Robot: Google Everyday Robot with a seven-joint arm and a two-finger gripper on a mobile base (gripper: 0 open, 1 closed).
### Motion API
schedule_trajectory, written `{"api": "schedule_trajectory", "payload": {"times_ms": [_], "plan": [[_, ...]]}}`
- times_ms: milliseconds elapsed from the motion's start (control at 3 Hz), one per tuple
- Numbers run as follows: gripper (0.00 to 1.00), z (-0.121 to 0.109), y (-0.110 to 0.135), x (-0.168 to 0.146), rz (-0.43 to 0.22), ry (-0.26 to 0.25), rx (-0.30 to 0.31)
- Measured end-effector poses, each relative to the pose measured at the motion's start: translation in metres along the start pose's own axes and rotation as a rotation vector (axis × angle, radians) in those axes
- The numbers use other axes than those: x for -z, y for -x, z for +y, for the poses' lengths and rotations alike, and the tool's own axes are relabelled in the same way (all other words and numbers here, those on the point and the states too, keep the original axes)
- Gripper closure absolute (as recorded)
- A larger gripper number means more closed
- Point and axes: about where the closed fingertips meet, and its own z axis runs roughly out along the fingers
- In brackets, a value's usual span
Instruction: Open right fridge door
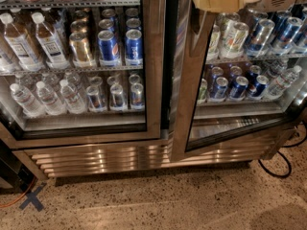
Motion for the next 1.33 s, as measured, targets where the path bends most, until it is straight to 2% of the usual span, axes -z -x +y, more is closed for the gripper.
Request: {"api": "schedule_trajectory", "payload": {"times_ms": [333, 1333], "plan": [[1.00, 0.0058, 0.0029, 0.0066, 0.010, -0.013, -0.009], [1.00, 0.0065, 0.0068, 0.0094, 0.018, -0.006, -0.024]]}}
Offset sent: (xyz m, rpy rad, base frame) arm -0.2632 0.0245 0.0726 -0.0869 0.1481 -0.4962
